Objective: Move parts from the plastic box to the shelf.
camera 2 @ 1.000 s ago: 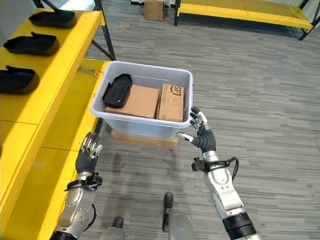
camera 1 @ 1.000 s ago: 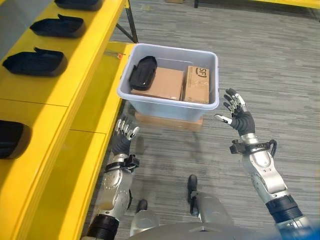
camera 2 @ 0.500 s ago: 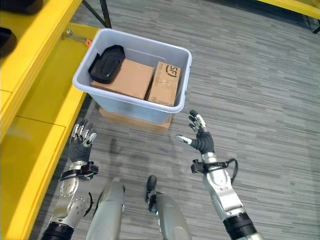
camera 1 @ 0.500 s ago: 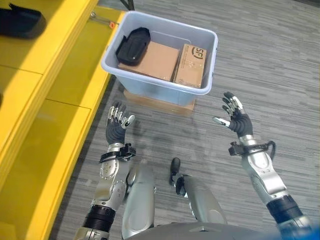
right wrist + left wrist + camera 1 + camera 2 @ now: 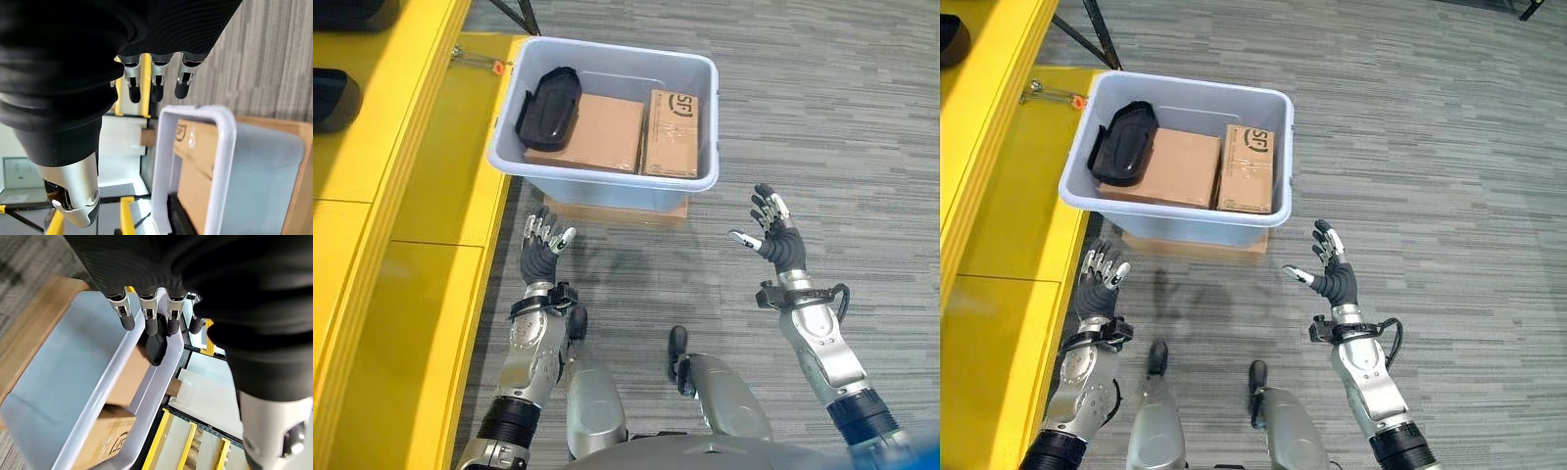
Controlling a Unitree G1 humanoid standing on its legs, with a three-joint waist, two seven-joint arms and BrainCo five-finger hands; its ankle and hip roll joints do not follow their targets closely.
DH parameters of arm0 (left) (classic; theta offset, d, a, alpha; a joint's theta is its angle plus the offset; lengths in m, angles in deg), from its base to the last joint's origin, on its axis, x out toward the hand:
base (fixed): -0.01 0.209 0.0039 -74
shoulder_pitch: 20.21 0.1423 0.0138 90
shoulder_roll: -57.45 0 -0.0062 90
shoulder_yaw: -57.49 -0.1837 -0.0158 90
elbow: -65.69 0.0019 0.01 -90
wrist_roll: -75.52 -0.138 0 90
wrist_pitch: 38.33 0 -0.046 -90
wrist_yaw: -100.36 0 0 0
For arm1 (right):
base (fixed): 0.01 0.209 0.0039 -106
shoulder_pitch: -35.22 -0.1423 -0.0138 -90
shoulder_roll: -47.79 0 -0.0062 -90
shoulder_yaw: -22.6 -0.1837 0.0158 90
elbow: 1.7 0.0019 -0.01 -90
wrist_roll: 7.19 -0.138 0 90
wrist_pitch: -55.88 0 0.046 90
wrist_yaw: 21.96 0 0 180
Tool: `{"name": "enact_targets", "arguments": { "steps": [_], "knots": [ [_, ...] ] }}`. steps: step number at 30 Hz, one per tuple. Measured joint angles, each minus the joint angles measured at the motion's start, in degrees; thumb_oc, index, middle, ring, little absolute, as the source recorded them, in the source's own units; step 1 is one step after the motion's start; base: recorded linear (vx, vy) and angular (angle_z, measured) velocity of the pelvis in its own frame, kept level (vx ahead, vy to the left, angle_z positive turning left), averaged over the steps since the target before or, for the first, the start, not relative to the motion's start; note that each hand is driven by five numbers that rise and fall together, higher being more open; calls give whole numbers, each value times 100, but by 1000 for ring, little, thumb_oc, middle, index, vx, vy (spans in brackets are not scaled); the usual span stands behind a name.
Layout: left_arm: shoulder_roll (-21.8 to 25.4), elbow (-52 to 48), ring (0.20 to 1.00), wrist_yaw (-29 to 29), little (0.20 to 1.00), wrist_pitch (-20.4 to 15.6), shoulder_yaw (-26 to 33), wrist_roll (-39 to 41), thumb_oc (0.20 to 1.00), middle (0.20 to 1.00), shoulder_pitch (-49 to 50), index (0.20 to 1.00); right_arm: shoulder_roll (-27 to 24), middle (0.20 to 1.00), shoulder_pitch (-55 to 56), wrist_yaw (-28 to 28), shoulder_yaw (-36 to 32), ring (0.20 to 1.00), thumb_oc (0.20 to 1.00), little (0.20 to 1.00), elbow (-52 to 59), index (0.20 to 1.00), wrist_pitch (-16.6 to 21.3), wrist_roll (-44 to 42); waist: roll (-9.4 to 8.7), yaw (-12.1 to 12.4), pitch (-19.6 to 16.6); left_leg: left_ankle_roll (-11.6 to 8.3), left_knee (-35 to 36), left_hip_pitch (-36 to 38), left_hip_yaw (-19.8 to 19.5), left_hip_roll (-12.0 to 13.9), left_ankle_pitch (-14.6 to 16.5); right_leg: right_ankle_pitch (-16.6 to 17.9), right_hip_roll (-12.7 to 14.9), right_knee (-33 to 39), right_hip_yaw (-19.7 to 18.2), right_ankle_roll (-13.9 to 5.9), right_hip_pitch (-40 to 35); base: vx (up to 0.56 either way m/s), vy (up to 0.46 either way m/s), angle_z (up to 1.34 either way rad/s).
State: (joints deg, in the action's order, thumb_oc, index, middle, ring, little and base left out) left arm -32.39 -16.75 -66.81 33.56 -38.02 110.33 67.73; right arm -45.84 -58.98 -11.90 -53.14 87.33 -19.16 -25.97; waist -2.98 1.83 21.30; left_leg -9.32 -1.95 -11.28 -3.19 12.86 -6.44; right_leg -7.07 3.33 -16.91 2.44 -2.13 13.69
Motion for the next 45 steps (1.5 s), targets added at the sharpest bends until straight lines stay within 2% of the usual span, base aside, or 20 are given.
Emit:
{"name": "enact_targets", "arguments": {
  "steps": [1, 2, 5, 6, 7, 22, 26, 27, 29, 31, 34, 35, 36, 37, 38, 39, 40, 41, 43, 45],
  "knots": [
    [24, -6, 1000, 8, 1000, -6, -5, -1, 1000, 1000, -99, 1000, 17, 1000, 97, -87, 22, 1000, 1000, 1000, -7, 1000, -2, 0, -62, 89, -17, 163, -293, -88, 58, -387, 272, 39, 504, 105, -33, -264, -81, 53, 205, -10],
    [49, -20, 1000, 8, 1000, -16, -6, -1, 1000, 1000, -122, 1000, 32, 1000, 87, -105, 23, 1000, 1000, 1000, -8, 1000, -17, 1, -87, 150, -19, 245, -505, -168, 108, -505, 400, 101, 675, 217, 5, -401, -120, 30, 117, -9],
    [124, -90, 1000, 25, 1000, -33, 137, 0, 1000, 1000, -83, 1000, 77, 1000, 85, -128, 36, 1000, 1000, 1000, -16, 1000, -44, 2, -103, 185, -20, 378, -810, -341, 121, -639, 567, 198, 926, 488, -15, -560, -317, 42, 95, 3],
    [250, -132, 1000, 25, 1000, -33, 138, -1, 1000, 1000, -70, 1000, 137, 1000, 134, -137, -3, 1000, 1000, 1000, -18, 1000, -47, 2, -301, 221, -63, 408, -1129, -543, 100, -747, 727, 239, 1221, 727, -10, -690, -561, 62, 67, 6],
    [262, -130, 1000, 33, 1000, -33, 173, 0, 1000, 1000, -46, 1000, 147, 1000, 162, -136, -9, 1000, 1000, 1000, -24, 1000, -51, 2, -310, 216, -69, 405, -1228, -640, 67, -686, 762, 349, 1146, 841, 7, -800, -560, 78, 38, 7],
    [35, -303, 1000, 6, 1000, 3, -3, -12, 1000, 1000, 282, 1000, 119, 1000, 216, -114, -6, 1000, 1000, 1000, 22, 1000, -96, 222, -403, 92, -338, 379, -1111, -945, -269, -718, 576, 639, 1072, 1301, 370, -821, -648, 35, 11, 10],
    [63, -303, 1000, 2, 1000, 12, -5, -58, 1000, 1000, 238, 1000, 116, 1000, 164, -143, -3, 1000, 1000, 1000, 36, 1000, -102, 221, -388, 215, -375, 422, -1414, -1098, -397, -908, 710, 553, 1148, 1260, 490, -751, -756, 30, 148, 21],
    [55, -285, 1000, -14, 1000, 32, -24, -61, 1000, 1000, 220, 1000, 89, 1000, 167, -143, -4, 1000, 1000, 1000, 43, 1000, -104, 218, -325, 219, -393, 568, -1660, -1221, -527, -1029, 836, 509, 1215, 1204, 602, -786, -778, 43, 214, 44],
    [71, -304, 1000, -32, 1000, 41, -18, -61, 1000, 1000, 274, 1000, 93, 1000, 196, -182, 21, 1000, 1000, 1000, 46, 1000, -108, 220, -209, 231, -496, 626, -1948, -1365, -577, -1283, 950, 391, 1428, 1022, 664, -676, -800, 56, 295, 54],
    [77, -168, 1000, -33, 1000, 38, -29, -62, 1000, 1000, 292, 1000, 109, 1000, 185, -211, 25, 1000, 1000, 1000, 75, 1000, -112, 215, 1, 207, -549, 923, -2456, -1577, -606, -1557, 1253, 387, 1624, 365, 584, -629, -587, 83, 365, 39],
    [97, -31, 1000, -25, 1000, 46, -17, -64, 1000, 1000, 293, 1000, 120, 1000, 308, -209, 204, 1000, 1000, 1000, 331, 1000, -114, 216, 162, 50, -613, 1176, -2292, -1462, -515, -1915, 1125, 1047, 1938, -1046, -313, -172, 225, 111, 348, 34],
    [135, 6, 1000, -27, 1000, 42, -25, -68, 1000, 1000, 321, 1000, 151, 1000, 387, -232, 234, 1000, 1000, 1000, 328, 1000, -116, 219, 156, 87, -626, 1156, -2223, -1381, -373, -1932, 1104, 961, 2060, -1399, -370, -251, 323, 220, 384, -36],
    [297, -4, 1000, -19, 1000, -5, 20, -72, 1000, 1000, 392, 1000, 278, 1000, 431, -259, 359, 1000, 1000, 1000, 329, 1000, -147, 219, 23, 201, -544, 1398, -1911, -1062, -162, -1985, 1026, 1222, 2057, -2060, -199, -419, 777, 407, 66, -88],
    [299, 117, 1000, -2, 1000, 20, -2, -65, 1000, 1000, 500, 1000, 273, 1000, 366, -275, 440, 1000, 1000, 1000, 349, 1000, -150, 218, 136, 153, -460, 1599, -1296, -678, -181, -1892, 764, 653, 1474, -2122, 111, -437, 1156, 604, -106, -107],
    [214, 244, 1000, -20, 1000, 14, -27, -64, 1000, 1000, 339, 1000, 219, 1000, 193, -253, 412, 1000, 1000, 1000, 315, 1000, -151, 210, 254, -50, -371, 1253, -699, -541, -245, -1733, 596, 420, 656, -229, 197, -680, 1172, 524, -151, -46],
    [188, 394, 1000, -51, 1000, 17, -32, -63, 1000, 1000, 126, 1000, 225, 1000, 190, -239, 376, 1000, 1000, 1000, 310, 1000, -146, 213, 84, -191, -353, 804, -492, -477, -106, -1822, 783, 578, 666, 677, 317, -662, 1160, 365, -149, 44],
    [109, 568, 1000, -55, 1000, 14, -20, -61, 1000, 1000, -116, 1000, 253, 1000, 167, -228, 343, 1000, 1000, 1000, 312, 1000, -139, 213, -137, -410, -281, 1050, -990, -654, -12, -2018, 1069, 700, 860, 1368, 194, -966, 1110, 200, -99, 81],
    [26, 569, 1000, -53, 1000, 28, -66, -56, 1000, 1000, -207, 1000, 140, 1000, 165, -225, 298, 1000, 1000, 1000, 311, 1000, -146, 216, -97, -475, -242, 1198, -1241, -607, 69, -1880, 893, 919, 876, 1580, 160, -1048, 1057, 293, -178, 70],
    [-59, 534, 1000, -120, 1000, 28, -150, -54, 1000, 1000, -150, 1000, 150, 1000, 161, -208, 276, 1000, 1000, 1000, 202, 1000, -161, 216, -216, -348, -212, 1337, -1192, -429, 146, -2088, 993, 1476, 978, 1659, 123, -807, 1039, 352, -269, 25],
    [-184, 424, 1000, -120, 1000, 16, -219, -31, 1000, 1000, -2, 1000, 133, 1000, 174, -208, 192, 1000, 1000, 1000, 178, 1000, -160, 214, -121, -200, -161, 1299, -981, -217, -32, -2082, 1020, 1500, 709, 1367, 122, -646, 796, 404, -316, 23]
  ]
}}
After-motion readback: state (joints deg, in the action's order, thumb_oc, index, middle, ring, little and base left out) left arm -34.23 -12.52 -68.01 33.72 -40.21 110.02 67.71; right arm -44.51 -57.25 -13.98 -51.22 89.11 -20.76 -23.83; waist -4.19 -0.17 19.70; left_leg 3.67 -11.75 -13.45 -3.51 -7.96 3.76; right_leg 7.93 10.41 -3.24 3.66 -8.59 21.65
